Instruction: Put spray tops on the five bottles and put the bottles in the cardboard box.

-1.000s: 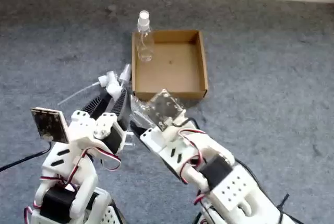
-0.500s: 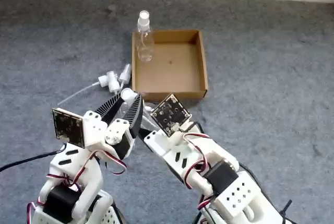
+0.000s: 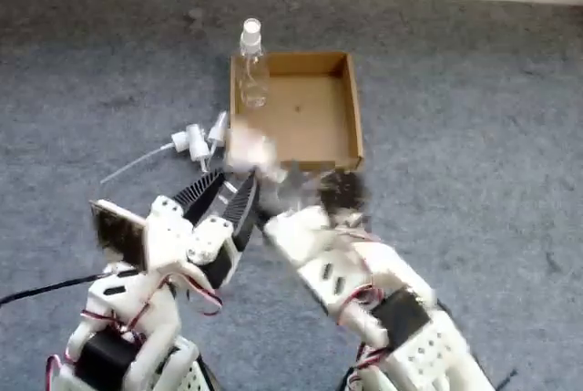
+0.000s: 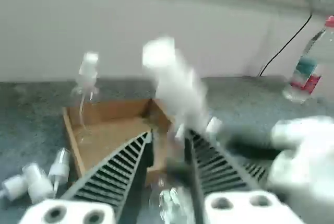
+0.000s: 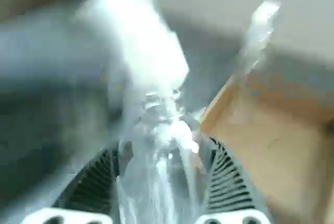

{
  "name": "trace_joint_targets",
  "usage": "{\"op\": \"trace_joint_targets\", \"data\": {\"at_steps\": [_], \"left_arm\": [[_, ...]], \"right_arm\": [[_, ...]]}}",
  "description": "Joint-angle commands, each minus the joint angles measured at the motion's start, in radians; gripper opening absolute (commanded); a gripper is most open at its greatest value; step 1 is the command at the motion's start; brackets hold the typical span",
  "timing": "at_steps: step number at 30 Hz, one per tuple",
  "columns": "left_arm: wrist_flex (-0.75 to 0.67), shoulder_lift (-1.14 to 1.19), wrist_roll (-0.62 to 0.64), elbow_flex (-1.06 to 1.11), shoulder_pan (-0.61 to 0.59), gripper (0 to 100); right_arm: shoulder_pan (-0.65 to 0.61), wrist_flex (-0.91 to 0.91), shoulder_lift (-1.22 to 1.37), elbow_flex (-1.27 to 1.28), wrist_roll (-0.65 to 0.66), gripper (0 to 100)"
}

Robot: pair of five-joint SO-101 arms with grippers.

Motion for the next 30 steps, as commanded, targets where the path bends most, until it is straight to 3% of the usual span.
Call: {"op": "trace_joint_targets", "data": {"at_steps": [1, 16, 20, 24, 30], "left_arm": [[0.014, 0.007, -0.008, -0.004, 0.045, 13], [0.012, -0.004, -0.072, -0.005, -0.085, 12], [0.014, -0.004, -0.072, -0.001, -0.087, 12], [0.014, 0.001, -0.143, -0.001, -0.079, 12], [0.037, 0.005, -0.256, 0.001, 0.008, 12]], "right_arm": [[0.030, -0.038, -0.061, -0.013, -0.006, 0.5], [0.035, -0.042, -0.028, -0.001, -0.003, 0.5], [0.096, -0.050, -0.001, -0.051, -0.008, 0.5], [0.130, -0.054, 0.166, -0.183, -0.009, 0.5], [0.085, -0.051, 0.441, -0.426, -0.011, 0.5]]}}
